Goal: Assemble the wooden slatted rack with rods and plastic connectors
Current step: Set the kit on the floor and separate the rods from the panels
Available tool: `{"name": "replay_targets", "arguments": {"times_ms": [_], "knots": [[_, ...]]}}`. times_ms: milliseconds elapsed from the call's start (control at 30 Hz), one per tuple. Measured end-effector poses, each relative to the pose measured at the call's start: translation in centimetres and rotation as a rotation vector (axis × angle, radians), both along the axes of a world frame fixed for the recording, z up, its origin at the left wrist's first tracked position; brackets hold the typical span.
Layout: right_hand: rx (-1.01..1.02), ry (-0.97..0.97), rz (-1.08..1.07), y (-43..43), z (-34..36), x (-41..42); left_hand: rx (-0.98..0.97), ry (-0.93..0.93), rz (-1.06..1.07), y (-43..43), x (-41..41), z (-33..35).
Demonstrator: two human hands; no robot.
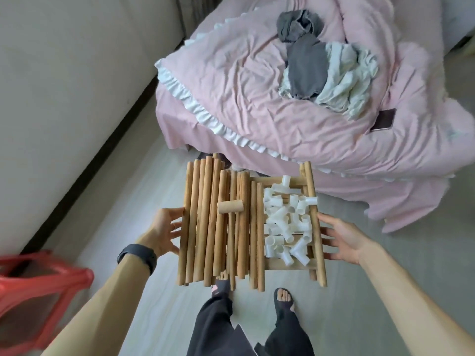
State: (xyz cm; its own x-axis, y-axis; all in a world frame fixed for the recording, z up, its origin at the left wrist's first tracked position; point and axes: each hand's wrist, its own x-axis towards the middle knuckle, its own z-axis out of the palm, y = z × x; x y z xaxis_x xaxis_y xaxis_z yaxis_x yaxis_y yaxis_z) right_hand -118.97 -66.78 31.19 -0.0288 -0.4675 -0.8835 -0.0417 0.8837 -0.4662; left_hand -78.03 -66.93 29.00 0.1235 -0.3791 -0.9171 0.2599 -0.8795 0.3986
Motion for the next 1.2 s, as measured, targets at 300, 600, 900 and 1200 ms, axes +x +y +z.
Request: {"name": "replay_targets", "arguments": {"times_ms": [300, 600, 900, 1200], "knots": [[0.062, -0.011, 0.297, -7.2, -13.6, -1.5, 0.126, -0.067, 0.381, 5.7, -4.6, -13.7], [0.131, 0.033, 0.363, -5.7, -34.3, 1.3, 0.248, -0.128, 0.532, 9.7, -5.0, -33.7], [0.230, 0.026, 0.317, 1.1, -49.1, 5.3, 0.306, -0.152, 0.447, 14.6, -1.0, -48.1], [0.206, 0.030, 0.398, 1.6, -65.7, 11.4, 0.228, -0.216, 0.411, 17.4, 4.1, -62.9]]}}
